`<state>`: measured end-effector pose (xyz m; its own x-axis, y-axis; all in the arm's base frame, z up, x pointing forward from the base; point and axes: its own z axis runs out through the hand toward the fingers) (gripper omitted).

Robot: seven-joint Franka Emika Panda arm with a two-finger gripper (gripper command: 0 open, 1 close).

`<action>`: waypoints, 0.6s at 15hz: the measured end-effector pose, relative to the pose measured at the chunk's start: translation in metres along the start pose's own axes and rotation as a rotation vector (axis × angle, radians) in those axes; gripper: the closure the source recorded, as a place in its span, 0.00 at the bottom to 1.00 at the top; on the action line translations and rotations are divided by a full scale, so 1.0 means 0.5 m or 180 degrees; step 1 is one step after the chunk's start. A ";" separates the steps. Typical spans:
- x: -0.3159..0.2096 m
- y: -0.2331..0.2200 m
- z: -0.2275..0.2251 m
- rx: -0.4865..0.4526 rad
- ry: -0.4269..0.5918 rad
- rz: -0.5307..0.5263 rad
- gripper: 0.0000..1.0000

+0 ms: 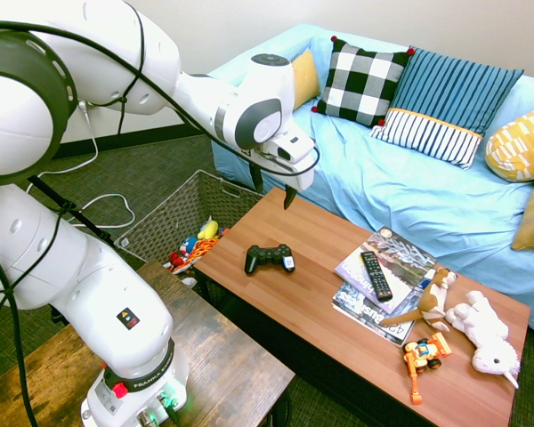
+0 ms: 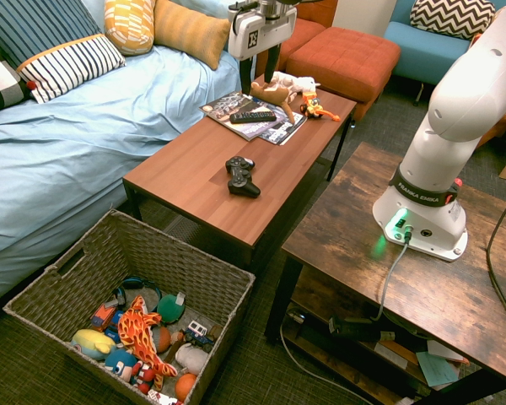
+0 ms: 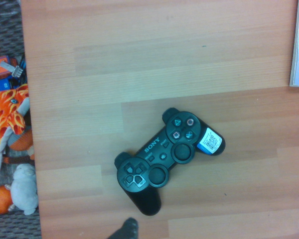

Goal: Put the gamepad in the basket

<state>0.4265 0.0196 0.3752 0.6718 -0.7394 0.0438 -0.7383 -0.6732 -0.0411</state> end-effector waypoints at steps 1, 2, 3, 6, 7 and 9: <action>0.001 -0.002 0.000 0.0002 0.0001 0.0000 0.00; 0.001 -0.002 0.001 0.0004 -0.0009 0.0023 0.00; 0.002 -0.004 0.005 0.0015 -0.0044 0.0114 0.00; 0.000 -0.025 0.035 -0.0015 -0.0250 0.0594 0.00; 0.001 -0.034 0.054 -0.0069 -0.0307 0.0771 0.00; 0.006 -0.046 0.104 -0.0196 -0.0415 0.1149 0.00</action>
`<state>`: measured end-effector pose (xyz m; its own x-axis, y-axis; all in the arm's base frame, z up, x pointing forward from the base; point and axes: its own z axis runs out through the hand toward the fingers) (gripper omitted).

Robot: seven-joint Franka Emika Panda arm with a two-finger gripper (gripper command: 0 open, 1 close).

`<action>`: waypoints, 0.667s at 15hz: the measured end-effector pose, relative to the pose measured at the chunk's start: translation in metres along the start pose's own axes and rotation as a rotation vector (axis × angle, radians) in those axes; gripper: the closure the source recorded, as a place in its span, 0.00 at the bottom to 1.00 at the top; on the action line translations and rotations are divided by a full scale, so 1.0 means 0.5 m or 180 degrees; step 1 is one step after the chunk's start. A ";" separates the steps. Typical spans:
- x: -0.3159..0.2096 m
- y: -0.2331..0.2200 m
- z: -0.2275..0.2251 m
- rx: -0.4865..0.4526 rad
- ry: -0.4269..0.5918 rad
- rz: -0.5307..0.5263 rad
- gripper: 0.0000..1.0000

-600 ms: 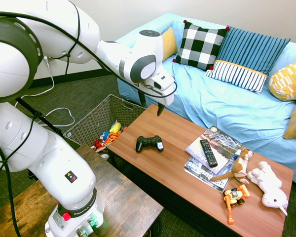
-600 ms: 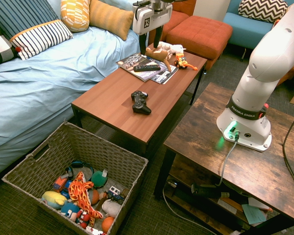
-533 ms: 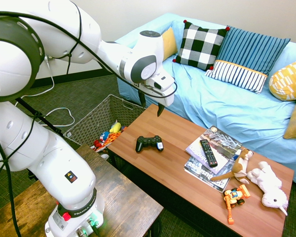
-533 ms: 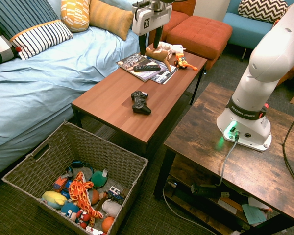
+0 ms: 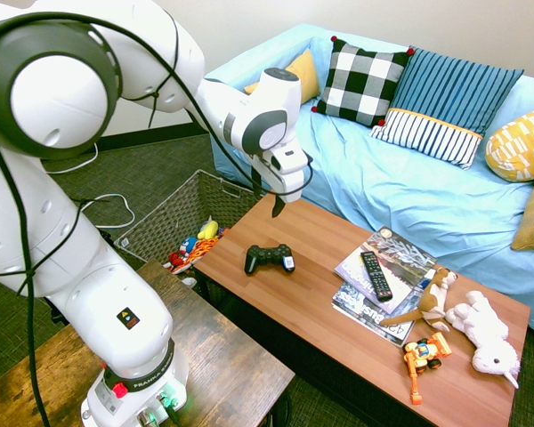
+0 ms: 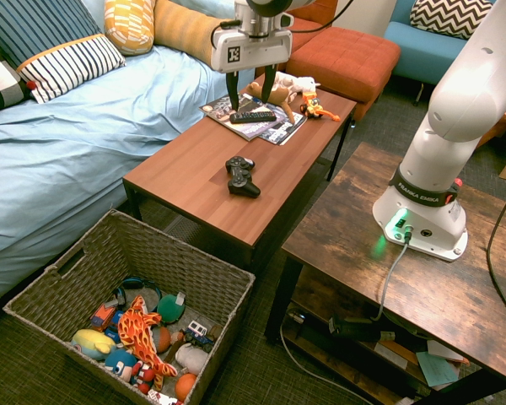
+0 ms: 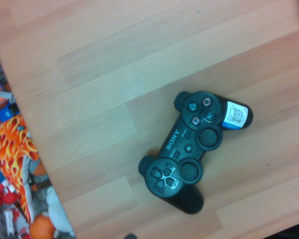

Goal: Put the gamepad in the basket

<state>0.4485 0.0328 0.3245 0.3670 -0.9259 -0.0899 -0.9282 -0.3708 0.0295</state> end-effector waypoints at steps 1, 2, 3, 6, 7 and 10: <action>0.004 -0.007 0.030 -0.0034 -0.0049 0.0184 0.00; 0.007 -0.015 0.063 -0.0040 -0.0120 0.0353 0.00; 0.010 -0.025 0.091 -0.0020 -0.0174 0.0491 0.00; 0.022 -0.048 0.167 -0.0012 -0.0209 0.0822 0.00; 0.025 -0.054 0.194 -0.0028 -0.0202 0.0899 0.00; 0.035 -0.069 0.269 -0.0153 -0.0188 0.1094 0.00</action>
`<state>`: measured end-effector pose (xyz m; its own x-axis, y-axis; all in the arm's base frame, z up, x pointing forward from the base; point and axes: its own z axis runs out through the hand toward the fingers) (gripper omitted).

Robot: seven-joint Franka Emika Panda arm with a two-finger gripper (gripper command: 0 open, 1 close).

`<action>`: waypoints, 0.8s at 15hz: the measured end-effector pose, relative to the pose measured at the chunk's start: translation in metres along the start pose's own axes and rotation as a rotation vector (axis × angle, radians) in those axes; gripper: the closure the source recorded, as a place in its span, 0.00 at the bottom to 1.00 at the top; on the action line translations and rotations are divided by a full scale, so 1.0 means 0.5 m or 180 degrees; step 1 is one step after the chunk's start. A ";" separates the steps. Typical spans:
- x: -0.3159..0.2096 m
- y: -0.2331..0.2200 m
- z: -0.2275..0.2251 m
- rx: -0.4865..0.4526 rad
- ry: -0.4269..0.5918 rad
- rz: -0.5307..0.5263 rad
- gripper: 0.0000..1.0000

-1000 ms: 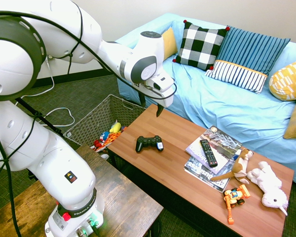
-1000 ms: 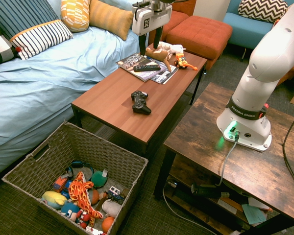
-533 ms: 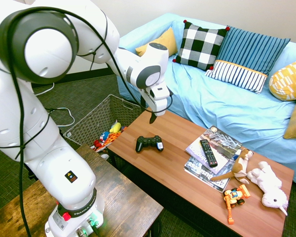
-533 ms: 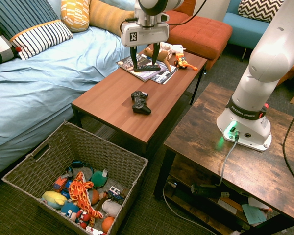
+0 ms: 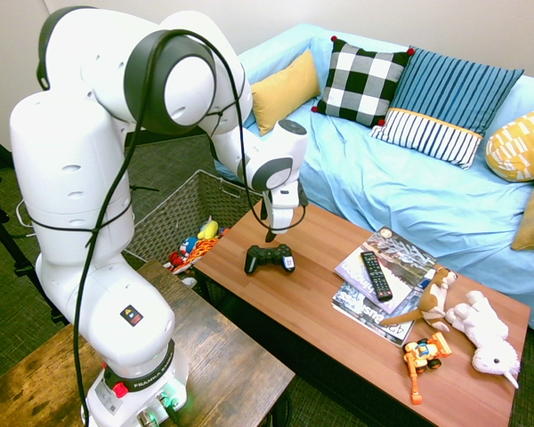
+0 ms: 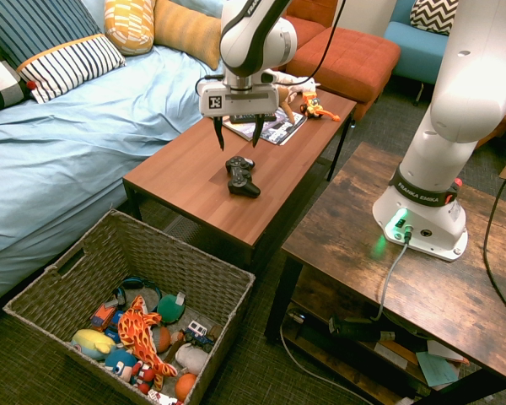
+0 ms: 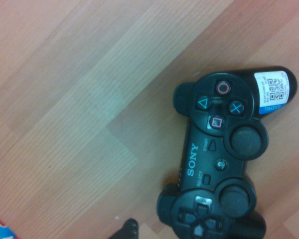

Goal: Put the gamepad in the basket

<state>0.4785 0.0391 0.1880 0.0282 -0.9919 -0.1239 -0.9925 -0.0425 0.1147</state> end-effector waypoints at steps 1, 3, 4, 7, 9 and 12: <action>0.008 -0.007 0.019 -0.0043 0.0009 0.0048 0.00; 0.021 -0.022 0.054 -0.0120 0.0035 0.0117 0.00; 0.024 -0.029 0.072 -0.0157 0.0045 0.0123 0.00; 0.026 -0.045 0.127 -0.0270 0.0076 0.0135 0.00; 0.027 -0.055 0.159 -0.0329 0.0105 0.0143 0.00; 0.041 -0.067 0.191 -0.0379 0.0126 0.0172 1.00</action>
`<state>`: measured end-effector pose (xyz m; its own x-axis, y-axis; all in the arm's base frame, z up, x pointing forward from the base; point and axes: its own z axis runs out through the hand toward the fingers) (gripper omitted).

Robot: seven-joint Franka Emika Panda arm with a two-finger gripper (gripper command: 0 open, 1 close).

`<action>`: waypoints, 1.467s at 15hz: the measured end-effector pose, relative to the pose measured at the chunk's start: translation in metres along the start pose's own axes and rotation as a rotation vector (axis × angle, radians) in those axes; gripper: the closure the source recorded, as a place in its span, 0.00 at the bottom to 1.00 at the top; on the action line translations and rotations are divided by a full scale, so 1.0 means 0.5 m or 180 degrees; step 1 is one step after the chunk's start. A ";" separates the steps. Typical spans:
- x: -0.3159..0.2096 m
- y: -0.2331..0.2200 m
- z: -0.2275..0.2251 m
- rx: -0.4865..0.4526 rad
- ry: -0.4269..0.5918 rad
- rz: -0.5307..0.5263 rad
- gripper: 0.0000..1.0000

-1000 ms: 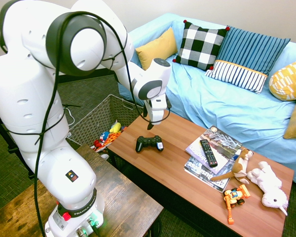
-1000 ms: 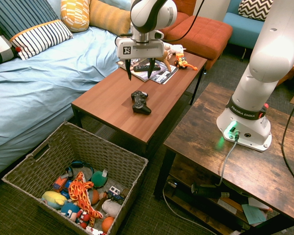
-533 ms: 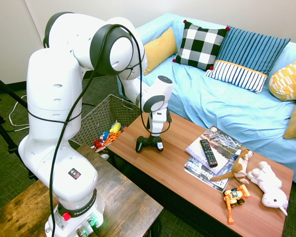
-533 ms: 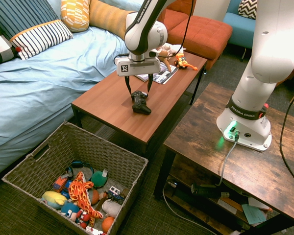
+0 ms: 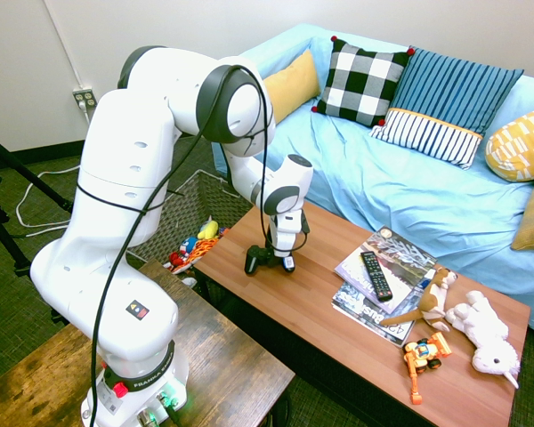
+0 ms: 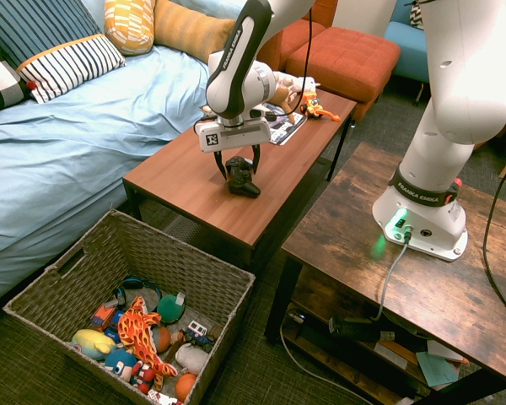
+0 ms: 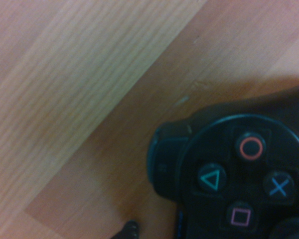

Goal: Put the gamepad in the basket

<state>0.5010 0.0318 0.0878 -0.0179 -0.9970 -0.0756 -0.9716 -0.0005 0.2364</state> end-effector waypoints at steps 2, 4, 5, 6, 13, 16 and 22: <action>0.001 -0.006 0.004 0.0002 -0.0003 0.0010 1.00; 0.000 -0.007 0.006 0.0013 -0.0018 0.0033 1.00; -0.002 -0.008 0.007 0.0030 -0.0029 0.0043 1.00; -0.004 -0.008 0.008 0.0042 -0.0041 0.0050 1.00; -0.042 0.000 -0.014 0.0312 -0.0051 -0.0560 1.00; -0.119 0.019 -0.105 0.0550 0.0074 -0.1024 1.00; -0.412 0.068 -0.276 0.0825 0.0716 -0.1803 1.00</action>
<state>0.5041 0.2263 0.2448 0.5349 -0.8400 0.0910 -0.8421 -0.5388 -0.0233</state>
